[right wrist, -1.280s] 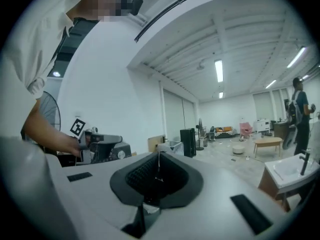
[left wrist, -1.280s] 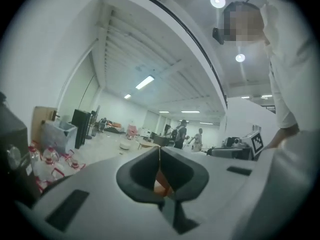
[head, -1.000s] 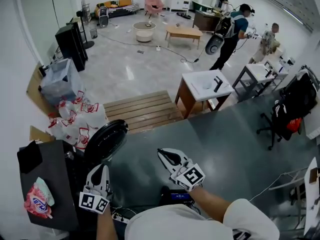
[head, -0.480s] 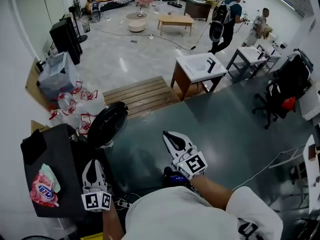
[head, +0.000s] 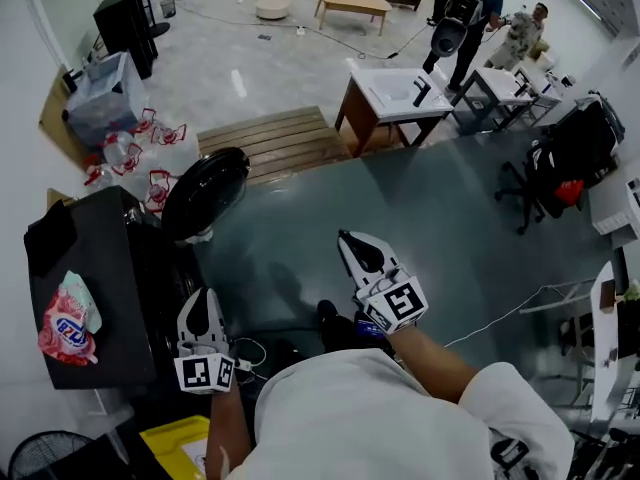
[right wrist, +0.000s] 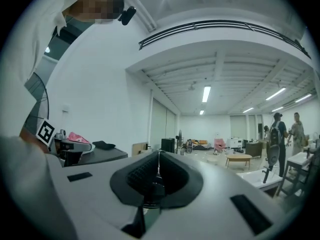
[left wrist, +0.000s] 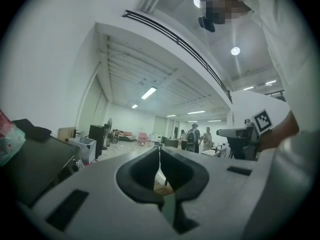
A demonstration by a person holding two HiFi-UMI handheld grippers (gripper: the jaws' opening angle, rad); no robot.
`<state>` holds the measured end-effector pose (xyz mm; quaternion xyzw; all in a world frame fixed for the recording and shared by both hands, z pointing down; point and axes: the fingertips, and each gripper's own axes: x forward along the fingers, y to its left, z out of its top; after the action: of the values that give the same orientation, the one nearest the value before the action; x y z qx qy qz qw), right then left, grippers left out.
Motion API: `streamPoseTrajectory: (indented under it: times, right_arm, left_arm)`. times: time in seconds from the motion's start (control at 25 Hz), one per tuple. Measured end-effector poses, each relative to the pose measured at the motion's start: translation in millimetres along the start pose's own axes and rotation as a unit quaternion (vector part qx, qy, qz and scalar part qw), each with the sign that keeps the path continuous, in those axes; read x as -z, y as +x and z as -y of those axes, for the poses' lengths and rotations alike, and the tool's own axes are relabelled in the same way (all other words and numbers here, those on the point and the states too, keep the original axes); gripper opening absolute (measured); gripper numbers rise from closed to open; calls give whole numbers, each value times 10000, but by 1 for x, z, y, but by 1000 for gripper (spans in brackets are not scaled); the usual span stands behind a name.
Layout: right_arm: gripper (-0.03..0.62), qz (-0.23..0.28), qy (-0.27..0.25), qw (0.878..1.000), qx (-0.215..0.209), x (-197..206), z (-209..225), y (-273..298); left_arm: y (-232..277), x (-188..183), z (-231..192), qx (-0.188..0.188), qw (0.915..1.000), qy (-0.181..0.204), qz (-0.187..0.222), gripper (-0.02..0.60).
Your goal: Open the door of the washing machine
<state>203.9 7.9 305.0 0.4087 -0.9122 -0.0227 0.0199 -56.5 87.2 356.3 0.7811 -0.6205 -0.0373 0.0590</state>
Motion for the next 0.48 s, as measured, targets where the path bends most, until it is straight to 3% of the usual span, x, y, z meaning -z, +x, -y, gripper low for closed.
streamPoseTrajectory:
  times: [0.2,0.48]
  right_arm:
    - [32,-50,-158,9989,-447,7,2,-5]
    - [31,322,-206,9958,-829,-9,24,-7]
  left_arm:
    - [-18,-16,15,-268,9995,177,31,14]
    - [-20,-37,44,-275,9989,273,273,14]
